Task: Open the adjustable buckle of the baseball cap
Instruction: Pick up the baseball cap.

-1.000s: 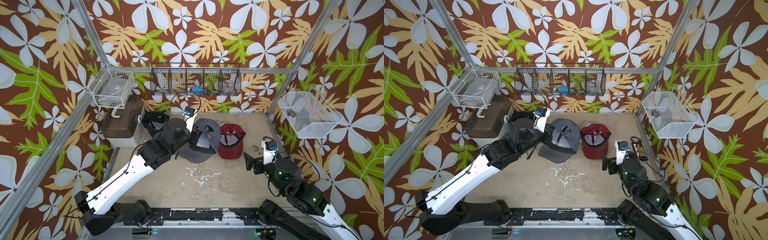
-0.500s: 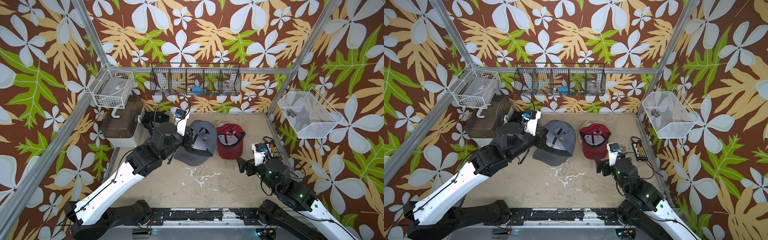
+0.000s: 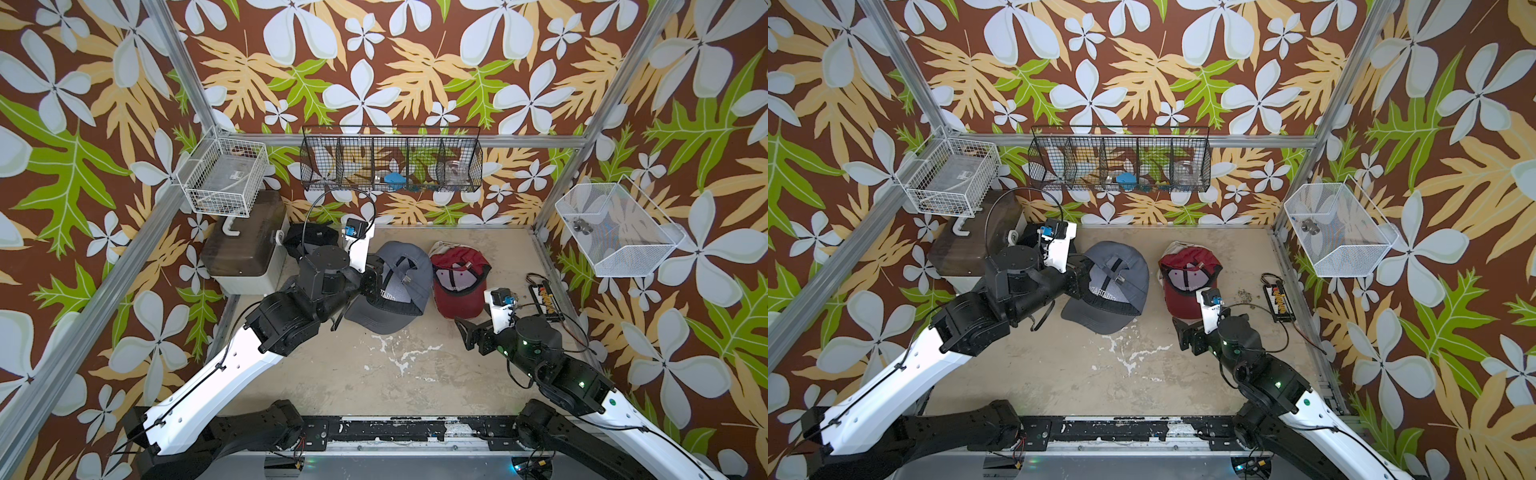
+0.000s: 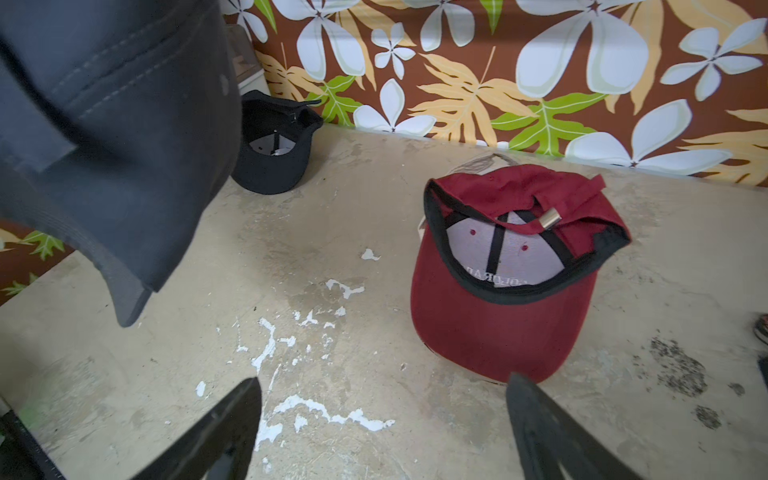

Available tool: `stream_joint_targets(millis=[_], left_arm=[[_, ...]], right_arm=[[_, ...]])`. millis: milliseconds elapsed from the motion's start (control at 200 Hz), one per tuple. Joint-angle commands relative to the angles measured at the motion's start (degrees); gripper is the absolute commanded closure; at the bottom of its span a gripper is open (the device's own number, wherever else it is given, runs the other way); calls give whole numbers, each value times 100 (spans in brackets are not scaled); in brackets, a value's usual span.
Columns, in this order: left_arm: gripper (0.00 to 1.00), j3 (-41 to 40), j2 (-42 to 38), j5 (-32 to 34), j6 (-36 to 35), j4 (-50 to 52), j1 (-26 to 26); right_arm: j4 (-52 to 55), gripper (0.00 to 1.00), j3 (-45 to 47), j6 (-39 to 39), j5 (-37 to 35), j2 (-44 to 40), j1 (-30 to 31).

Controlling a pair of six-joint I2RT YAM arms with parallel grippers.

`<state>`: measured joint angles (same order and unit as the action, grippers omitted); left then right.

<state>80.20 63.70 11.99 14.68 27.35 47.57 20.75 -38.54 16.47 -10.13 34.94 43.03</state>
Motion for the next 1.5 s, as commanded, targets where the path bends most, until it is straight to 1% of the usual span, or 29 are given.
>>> stream_joint_targets(millis=[0, 275, 440, 691, 846, 1056, 1496], left_arm=[[100, 0, 40, 83, 113, -72, 60], [100, 8, 163, 415, 271, -72, 369], [100, 22, 171, 545, 361, -66, 588], [100, 72, 263, 781, 431, -42, 851], [100, 151, 318, 882, 461, -46, 999], [100, 276, 371, 1093, 483, 7, 1268], [100, 269, 328, 1444, 731, -2, 1861]], right_arm=[[-440, 6, 36, 73, -36, 71, 244], [-853, 7, 107, 155, -313, 196, 787], [-1063, 7, 110, 164, -470, 213, 959], [-1200, 7, 55, 190, -427, 316, 1127], [-1292, 7, 31, 173, -610, 415, 1343], [-1363, 7, 22, 147, -742, 461, 1375], [-1372, 8, 34, 85, -1289, 148, 1375]])
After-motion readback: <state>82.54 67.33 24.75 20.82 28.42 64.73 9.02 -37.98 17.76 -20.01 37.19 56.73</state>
